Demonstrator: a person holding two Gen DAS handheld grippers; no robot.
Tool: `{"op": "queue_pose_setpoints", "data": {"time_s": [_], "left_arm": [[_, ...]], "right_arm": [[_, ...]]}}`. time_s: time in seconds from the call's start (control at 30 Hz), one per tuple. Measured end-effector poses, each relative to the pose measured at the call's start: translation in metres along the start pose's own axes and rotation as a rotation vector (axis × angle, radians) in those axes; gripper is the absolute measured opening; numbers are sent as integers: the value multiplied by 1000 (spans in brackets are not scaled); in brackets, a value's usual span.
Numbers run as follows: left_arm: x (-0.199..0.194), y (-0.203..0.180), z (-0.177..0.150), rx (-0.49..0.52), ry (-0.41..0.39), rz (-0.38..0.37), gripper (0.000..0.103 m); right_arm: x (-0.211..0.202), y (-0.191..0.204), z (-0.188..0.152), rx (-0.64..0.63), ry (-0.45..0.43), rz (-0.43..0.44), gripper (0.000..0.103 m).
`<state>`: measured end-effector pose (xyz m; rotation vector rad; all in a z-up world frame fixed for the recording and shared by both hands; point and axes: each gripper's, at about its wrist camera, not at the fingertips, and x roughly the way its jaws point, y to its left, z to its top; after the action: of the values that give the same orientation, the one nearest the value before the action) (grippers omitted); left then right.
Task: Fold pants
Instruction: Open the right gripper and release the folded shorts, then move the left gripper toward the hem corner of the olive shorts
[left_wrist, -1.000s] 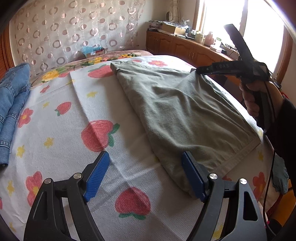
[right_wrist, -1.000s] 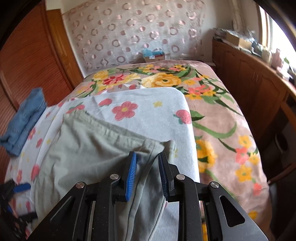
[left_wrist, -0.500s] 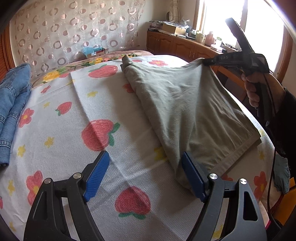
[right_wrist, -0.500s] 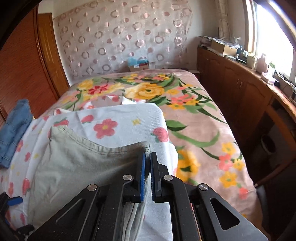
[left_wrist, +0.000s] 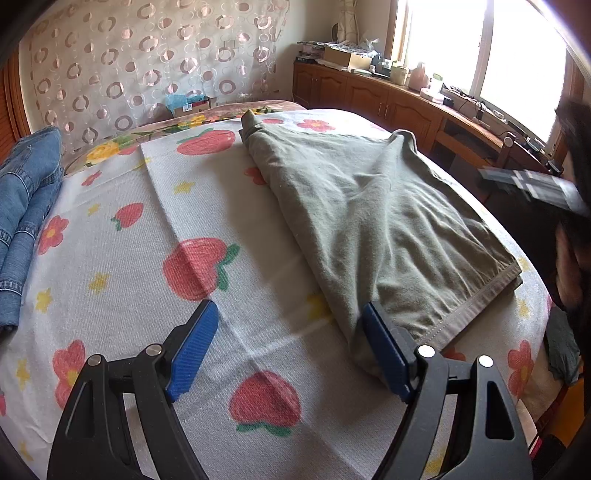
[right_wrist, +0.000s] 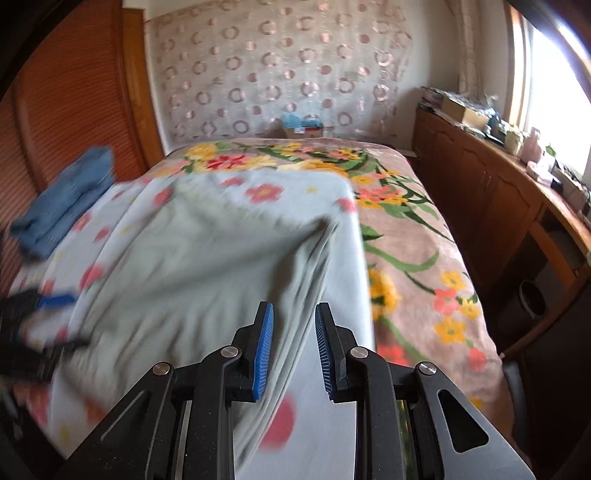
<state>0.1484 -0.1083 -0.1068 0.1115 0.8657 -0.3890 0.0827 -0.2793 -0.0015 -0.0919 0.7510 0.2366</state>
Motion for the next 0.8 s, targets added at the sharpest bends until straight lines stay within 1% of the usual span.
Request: {"op": "queue_pose_setpoints", "data": {"time_s": [0.13,0.2,0.3,0.37,0.53,0.67,0.7,0.73,0.8], "left_arm": [[0,0,0,3,0,4,81],[0,0,0,1,0,2,81],[0,0,0,2,0,2,81],[0,-1,-1,3,0,4,81],[0,0,0,3,0,3,81],[0,0,-1,1,0,2,81],[0,0,-1,1,0,2,81],[0,-1,0,0,-1,2,81],[0,-1,0,-1,-1,1,81]], "right_arm": [[-23,2,-30,38,10,37,24],[-30,1,-38,52,10,39,24],[-37,2,-44,72,13,39,24],[-40,4,-47,91,13,57,24],[-40,12,-50,87,22,92,24],[-35,10,-48,78,30,77,24],[-35,9,-48,77,30,76,22],[-37,11,-50,72,29,72,13],[-39,14,-49,62,15,75,10]]}}
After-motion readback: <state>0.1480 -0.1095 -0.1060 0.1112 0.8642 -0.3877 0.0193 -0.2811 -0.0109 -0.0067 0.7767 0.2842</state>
